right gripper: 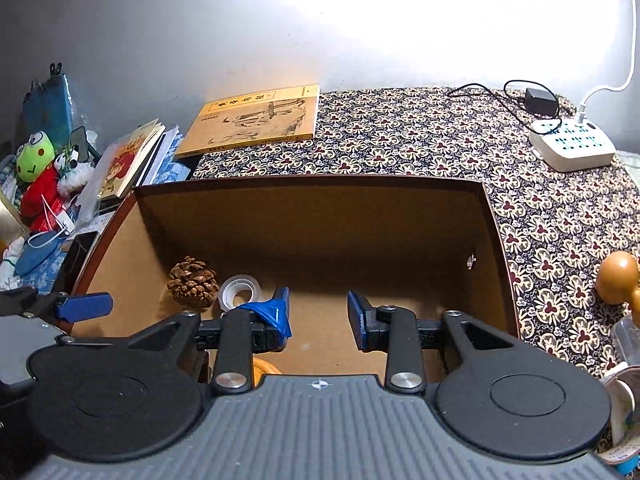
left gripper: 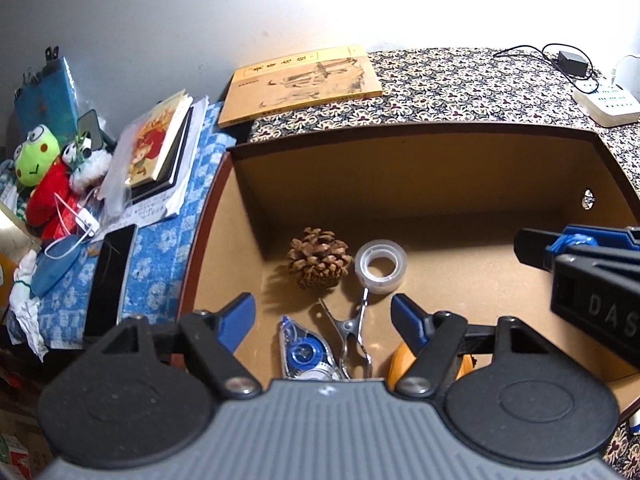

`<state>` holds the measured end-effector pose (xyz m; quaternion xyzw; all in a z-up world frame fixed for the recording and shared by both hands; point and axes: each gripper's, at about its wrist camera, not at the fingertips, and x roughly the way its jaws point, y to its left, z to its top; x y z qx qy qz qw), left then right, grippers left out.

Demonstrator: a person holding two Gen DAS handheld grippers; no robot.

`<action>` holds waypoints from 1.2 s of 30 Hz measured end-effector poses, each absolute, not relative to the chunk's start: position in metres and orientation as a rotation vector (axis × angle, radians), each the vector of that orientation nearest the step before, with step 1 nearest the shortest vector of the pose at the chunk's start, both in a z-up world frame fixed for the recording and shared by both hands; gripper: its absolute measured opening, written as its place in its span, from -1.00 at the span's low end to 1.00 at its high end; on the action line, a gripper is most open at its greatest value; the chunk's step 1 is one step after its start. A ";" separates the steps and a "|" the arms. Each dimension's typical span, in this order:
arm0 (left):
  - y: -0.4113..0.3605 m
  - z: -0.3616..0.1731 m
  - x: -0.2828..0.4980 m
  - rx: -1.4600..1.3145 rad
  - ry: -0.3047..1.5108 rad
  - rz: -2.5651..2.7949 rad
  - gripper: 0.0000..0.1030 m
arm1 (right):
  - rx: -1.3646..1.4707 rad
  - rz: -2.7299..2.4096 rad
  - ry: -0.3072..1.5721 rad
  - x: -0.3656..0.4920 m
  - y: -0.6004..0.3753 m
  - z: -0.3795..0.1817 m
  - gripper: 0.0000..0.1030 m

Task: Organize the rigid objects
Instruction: 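Raise the right gripper up out of the box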

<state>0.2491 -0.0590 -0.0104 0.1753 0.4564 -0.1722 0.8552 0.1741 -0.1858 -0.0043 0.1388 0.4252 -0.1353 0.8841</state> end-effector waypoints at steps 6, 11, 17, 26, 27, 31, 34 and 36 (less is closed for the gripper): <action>-0.061 -0.009 0.245 0.374 0.961 -0.383 0.43 | 0.301 -0.276 0.872 0.169 -0.182 -0.003 -0.72; -0.063 -0.007 0.240 0.377 0.949 -0.400 0.44 | 0.288 -0.290 0.852 0.163 -0.182 0.001 -0.72; -0.066 -0.004 0.236 0.391 0.933 -0.394 0.44 | 0.282 -0.305 0.857 0.157 -0.182 0.002 -0.72; -0.063 -0.010 0.236 0.379 0.985 -0.397 0.44 | 0.317 -0.314 0.861 0.153 -0.184 -0.003 -0.72; -0.063 -0.010 0.236 0.377 0.990 -0.398 0.44 | 0.316 -0.314 0.862 0.153 -0.183 -0.004 -0.72; -0.062 -0.013 0.235 0.375 0.998 -0.403 0.44 | 0.319 -0.320 0.860 0.153 -0.184 -0.010 -0.72; -0.062 -0.016 0.237 0.367 1.015 -0.405 0.44 | 0.312 -0.331 0.862 0.154 -0.186 -0.014 -0.72; -0.062 -0.018 0.238 0.362 1.028 -0.402 0.44 | 0.314 -0.336 0.864 0.154 -0.188 -0.016 -0.72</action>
